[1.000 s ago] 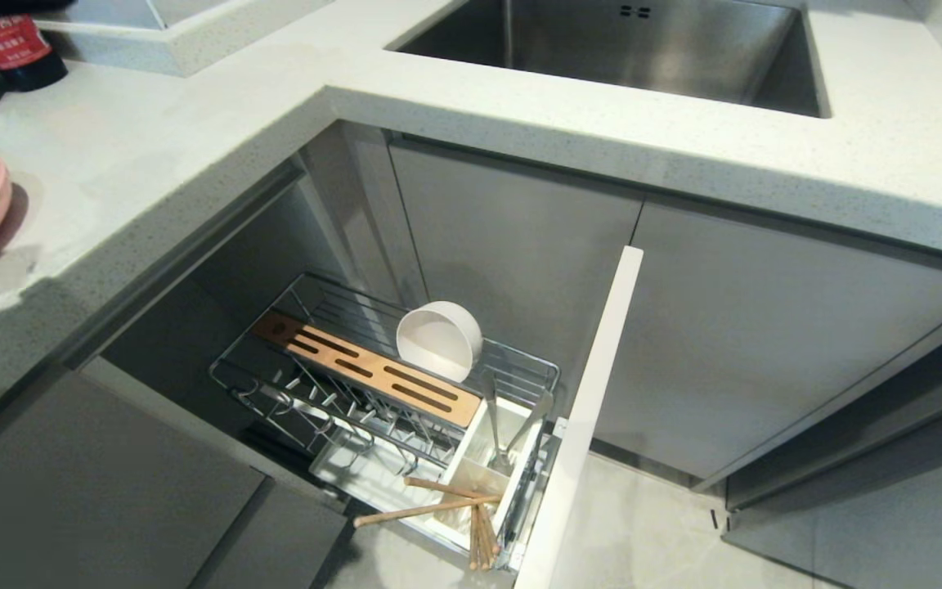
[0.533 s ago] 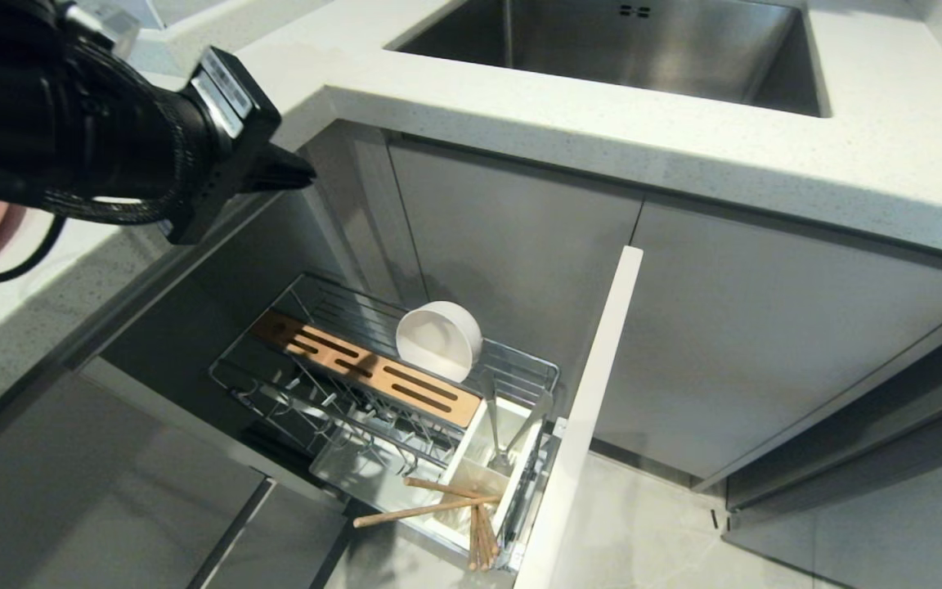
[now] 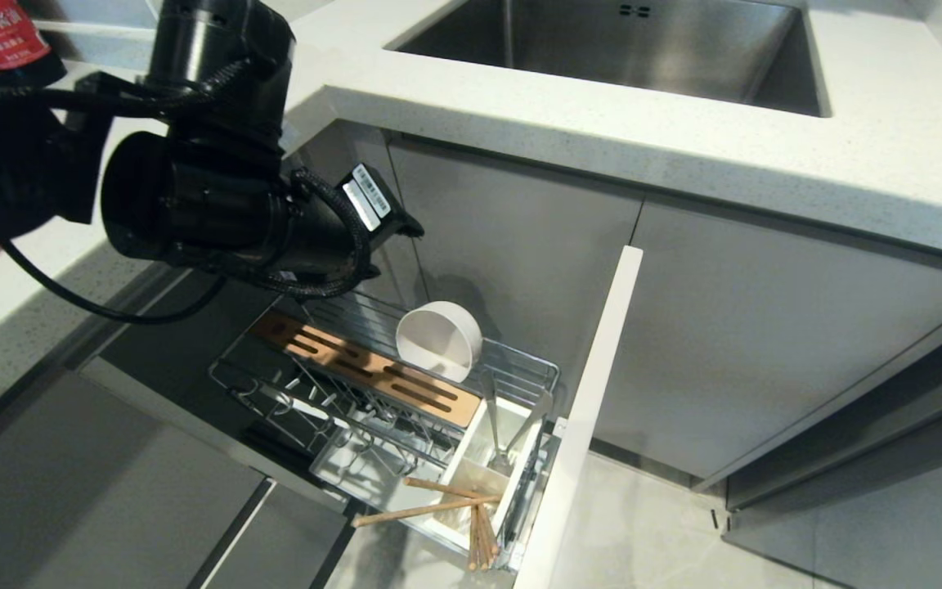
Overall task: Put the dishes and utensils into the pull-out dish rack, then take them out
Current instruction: Take the bowl out of the cupboard
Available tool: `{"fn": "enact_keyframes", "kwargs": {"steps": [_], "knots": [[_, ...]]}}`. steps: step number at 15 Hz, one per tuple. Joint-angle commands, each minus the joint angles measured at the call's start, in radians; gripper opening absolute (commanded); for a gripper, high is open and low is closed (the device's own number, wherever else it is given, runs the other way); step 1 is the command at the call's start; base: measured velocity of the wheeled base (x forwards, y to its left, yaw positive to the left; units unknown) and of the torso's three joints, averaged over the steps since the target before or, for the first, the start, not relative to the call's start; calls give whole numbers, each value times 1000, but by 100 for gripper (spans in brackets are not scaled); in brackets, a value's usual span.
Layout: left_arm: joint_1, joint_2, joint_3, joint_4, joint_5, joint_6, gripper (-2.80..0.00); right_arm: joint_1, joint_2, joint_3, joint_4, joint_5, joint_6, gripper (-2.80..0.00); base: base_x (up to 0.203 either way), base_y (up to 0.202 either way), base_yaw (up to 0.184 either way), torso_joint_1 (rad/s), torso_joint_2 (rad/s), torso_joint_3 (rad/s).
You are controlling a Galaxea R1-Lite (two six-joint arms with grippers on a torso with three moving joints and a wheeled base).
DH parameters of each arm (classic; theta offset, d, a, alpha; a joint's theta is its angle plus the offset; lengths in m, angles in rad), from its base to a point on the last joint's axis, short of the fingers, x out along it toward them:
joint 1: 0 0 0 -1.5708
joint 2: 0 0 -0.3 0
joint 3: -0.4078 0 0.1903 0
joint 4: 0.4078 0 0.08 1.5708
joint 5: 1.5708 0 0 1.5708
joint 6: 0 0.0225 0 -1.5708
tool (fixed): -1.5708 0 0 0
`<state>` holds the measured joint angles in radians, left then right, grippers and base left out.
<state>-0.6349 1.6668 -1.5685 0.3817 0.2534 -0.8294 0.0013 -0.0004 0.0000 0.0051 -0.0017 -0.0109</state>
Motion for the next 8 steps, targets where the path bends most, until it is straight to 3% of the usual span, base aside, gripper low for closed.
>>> {"fn": "enact_keyframes", "kwargs": {"steps": [1, 5, 8], "knots": [[-3, 48, 26, -37, 2, -5, 0, 0, 0, 0, -1, 0, -1, -280, 0, 0, 0, 0, 0, 0], [-7, 96, 121, -203, 4, 3, 0, 0, 0, 0, -1, 0, 0, -280, 0, 0, 0, 0, 0, 0], [-6, 152, 136, -232, 5, 4, 0, 0, 0, 0, 0, 0, 0, -280, 0, 0, 0, 0, 0, 0]]}}
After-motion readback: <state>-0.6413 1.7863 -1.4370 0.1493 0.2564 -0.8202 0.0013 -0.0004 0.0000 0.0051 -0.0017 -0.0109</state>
